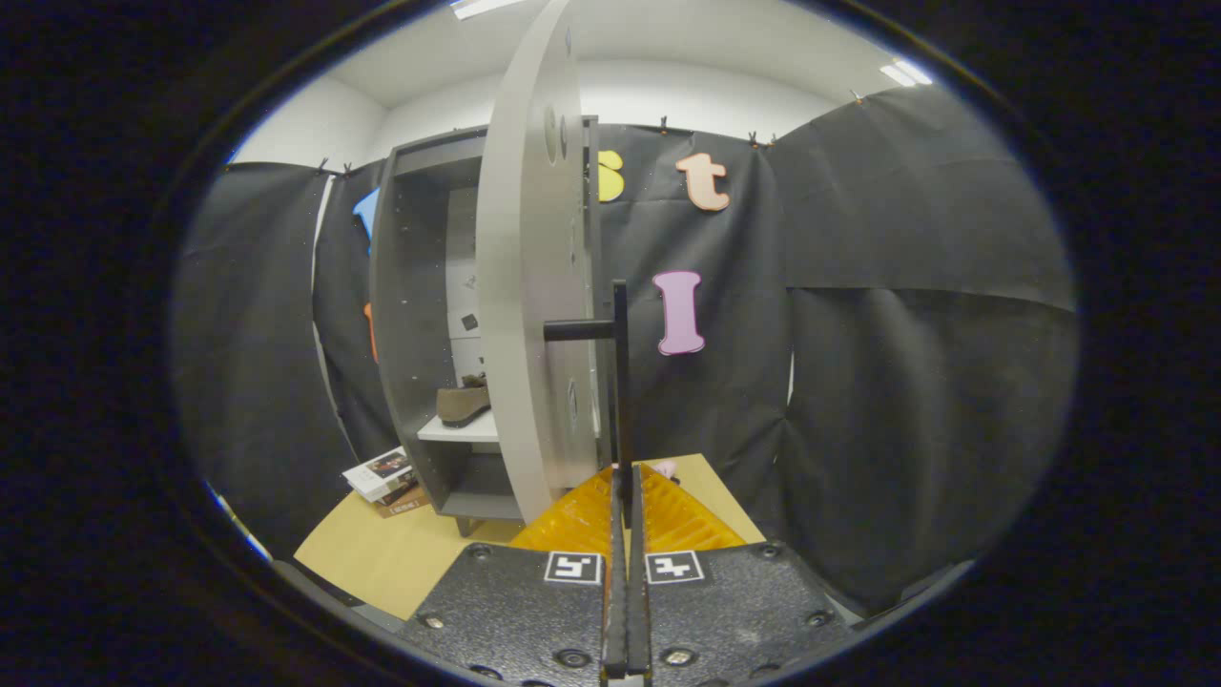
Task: Open the shoe cabinet door, grab the shoes and put them into the shoe cabinet, then close the shoe cabinet door.
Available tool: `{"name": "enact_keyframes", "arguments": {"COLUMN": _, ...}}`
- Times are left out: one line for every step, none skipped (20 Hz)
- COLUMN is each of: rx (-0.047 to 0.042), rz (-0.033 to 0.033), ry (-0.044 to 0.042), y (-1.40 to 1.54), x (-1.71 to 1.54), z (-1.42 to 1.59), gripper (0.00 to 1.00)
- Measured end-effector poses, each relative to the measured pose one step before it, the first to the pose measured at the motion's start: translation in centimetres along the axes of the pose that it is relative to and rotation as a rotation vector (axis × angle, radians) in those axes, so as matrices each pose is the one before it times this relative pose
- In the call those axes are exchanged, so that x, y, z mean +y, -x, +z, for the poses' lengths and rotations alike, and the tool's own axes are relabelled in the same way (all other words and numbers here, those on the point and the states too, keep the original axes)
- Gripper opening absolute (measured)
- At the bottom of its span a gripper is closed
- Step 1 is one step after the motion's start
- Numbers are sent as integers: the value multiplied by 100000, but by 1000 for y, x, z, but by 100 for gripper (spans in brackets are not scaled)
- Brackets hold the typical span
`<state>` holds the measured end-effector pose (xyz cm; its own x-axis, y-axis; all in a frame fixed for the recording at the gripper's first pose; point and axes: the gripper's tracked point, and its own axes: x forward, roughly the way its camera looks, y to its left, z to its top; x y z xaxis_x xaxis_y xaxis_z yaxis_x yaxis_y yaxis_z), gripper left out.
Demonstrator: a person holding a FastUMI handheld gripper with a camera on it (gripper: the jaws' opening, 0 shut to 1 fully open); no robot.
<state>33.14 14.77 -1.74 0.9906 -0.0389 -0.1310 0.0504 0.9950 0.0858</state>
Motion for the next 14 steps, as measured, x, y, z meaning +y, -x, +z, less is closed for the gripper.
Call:
{"name": "enact_keyframes", "arguments": {"rx": -150, "rz": -890, "ry": -15, "y": -63, "x": -153, "z": 73, "gripper": 4}}
{"name": "enact_keyframes", "arguments": {"rx": -189, "rz": -954, "ry": 980, "y": -108, "x": -457, "z": 11, "gripper": 4}}
{"name": "enact_keyframes", "arguments": {"rx": -13, "rz": -879, "ry": 55, "y": 28, "x": -625, "z": -20, "gripper": 4}}
{"name": "enact_keyframes", "arguments": {"rx": -201, "rz": 1018, "ry": -1999, "y": 17, "x": 155, "z": 81, "gripper": 4}}
{"name": "enact_keyframes", "arguments": {"rx": -285, "rz": 1353, "ry": -1359, "y": -5, "x": 492, "z": 88, "gripper": 4}}
{"name": "enact_keyframes", "arguments": {"rx": 41, "rz": 713, "ry": 1, "y": 22, "x": 323, "z": 66, "gripper": 4}}
{"name": "enact_keyframes", "arguments": {"rx": -110, "rz": 23, "ry": 1207, "y": -96, "x": -304, "z": -99, "gripper": 4}}
{"name": "enact_keyframes", "arguments": {"rx": -227, "rz": -837, "ry": 1756, "y": -41, "x": -239, "z": 25, "gripper": 4}}
{"name": "enact_keyframes", "arguments": {"rx": 167, "rz": -1086, "ry": 1171, "y": 70, "x": -436, "z": -27, "gripper": 4}}
{"name": "enact_keyframes", "arguments": {"rx": -378, "rz": -947, "ry": -458, "y": 293, "x": -138, "z": 66, "gripper": 4}}
{"name": "enact_keyframes", "arguments": {"rx": -843, "rz": -647, "ry": -947, "y": 11, "x": 114, "z": 213, "gripper": 4}}
{"name": "enact_keyframes", "arguments": {"rx": -1038, "rz": -767, "ry": -727, "y": 197, "x": 10, "z": 313, "gripper": 4}}
{"name": "enact_keyframes", "arguments": {"rx": -1177, "rz": -1776, "ry": 326, "y": -12, "x": -326, "z": 145, "gripper": 4}}
{"name": "enact_keyframes", "arguments": {"rx": -1113, "rz": -2102, "ry": 690, "y": 183, "x": -373, "z": 187, "gripper": 4}}
